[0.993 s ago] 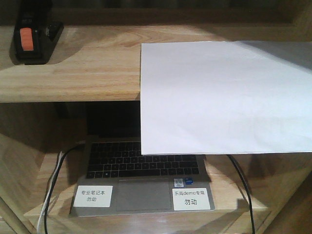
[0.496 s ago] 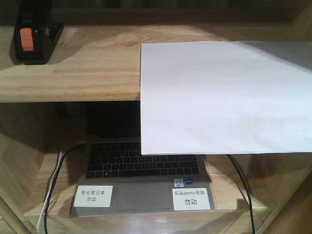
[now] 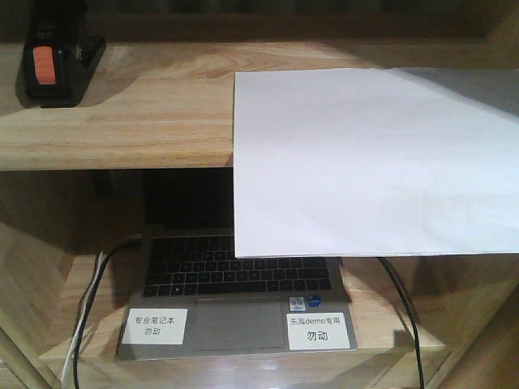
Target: Grab stapler and paper to desk for stapling
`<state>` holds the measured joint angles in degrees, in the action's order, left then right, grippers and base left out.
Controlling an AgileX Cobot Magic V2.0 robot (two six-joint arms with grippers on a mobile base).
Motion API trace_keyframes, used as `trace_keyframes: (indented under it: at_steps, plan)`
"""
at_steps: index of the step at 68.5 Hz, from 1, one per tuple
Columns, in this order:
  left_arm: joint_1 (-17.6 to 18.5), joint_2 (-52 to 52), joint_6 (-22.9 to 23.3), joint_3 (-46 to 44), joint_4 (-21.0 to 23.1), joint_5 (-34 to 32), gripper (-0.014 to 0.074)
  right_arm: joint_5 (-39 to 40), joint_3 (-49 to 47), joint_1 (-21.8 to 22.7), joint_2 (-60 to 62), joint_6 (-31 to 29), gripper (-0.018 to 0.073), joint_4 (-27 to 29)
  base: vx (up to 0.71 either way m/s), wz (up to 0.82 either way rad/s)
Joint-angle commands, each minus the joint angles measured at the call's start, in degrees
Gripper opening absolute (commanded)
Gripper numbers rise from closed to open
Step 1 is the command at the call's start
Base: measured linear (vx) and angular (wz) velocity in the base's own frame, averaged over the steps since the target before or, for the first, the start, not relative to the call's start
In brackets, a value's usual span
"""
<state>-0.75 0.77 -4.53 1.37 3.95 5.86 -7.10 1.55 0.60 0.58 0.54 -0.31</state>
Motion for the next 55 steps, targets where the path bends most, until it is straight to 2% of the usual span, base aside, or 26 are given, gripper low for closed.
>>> trace_keyframes:
  at_steps: [1, 16, 21, 29, 39, 46, 55]
  plan:
    - [-0.04, 0.82, 1.23, 0.58, 0.24, -8.05, -0.0006, 6.54, 0.27, 0.01, 0.53, -0.54, -0.0006, -0.29, 0.00, 0.00]
    - [-0.04, 0.82, 9.45, 0.52, 0.23, -26.60, -0.0006, 21.51, -0.22, 0.01, 0.53, -0.54, -0.0006, -0.29, 0.00, 0.00]
    - [-0.04, 0.82, 9.58, -0.38, 0.23, -30.65, -0.0006, 24.73, -1.75, 0.01, 0.53, -0.54, -0.0006, -0.29, 0.00, 0.00]
    - [-0.04, 0.82, 9.58, -3.78, 0.17, -35.06, -0.0006, 24.59, -5.87, 0.01, 0.53, -0.85, -0.0006, -0.29, 0.00, 0.00]
    - [-0.04, 0.82, 9.53, -13.14, 0.13, -33.99, -0.0006, 24.59, -12.48, 0.01, 0.53, -0.85, -0.0006, -0.29, 0.00, 0.00]
    - [-0.04, 0.75, 9.53, -22.10, 0.13, -28.27, -0.0006, 24.40, -17.84, 0.01, 0.46, -1.12, -0.0006, -0.29, 0.00, 0.00]
    - [-0.04, -1.22, 9.23, -34.93, 0.11, -15.83, -0.0006, 23.19, -25.60, 0.01, -2.18, -1.52, -0.0006, -0.29, 0.00, 0.00]
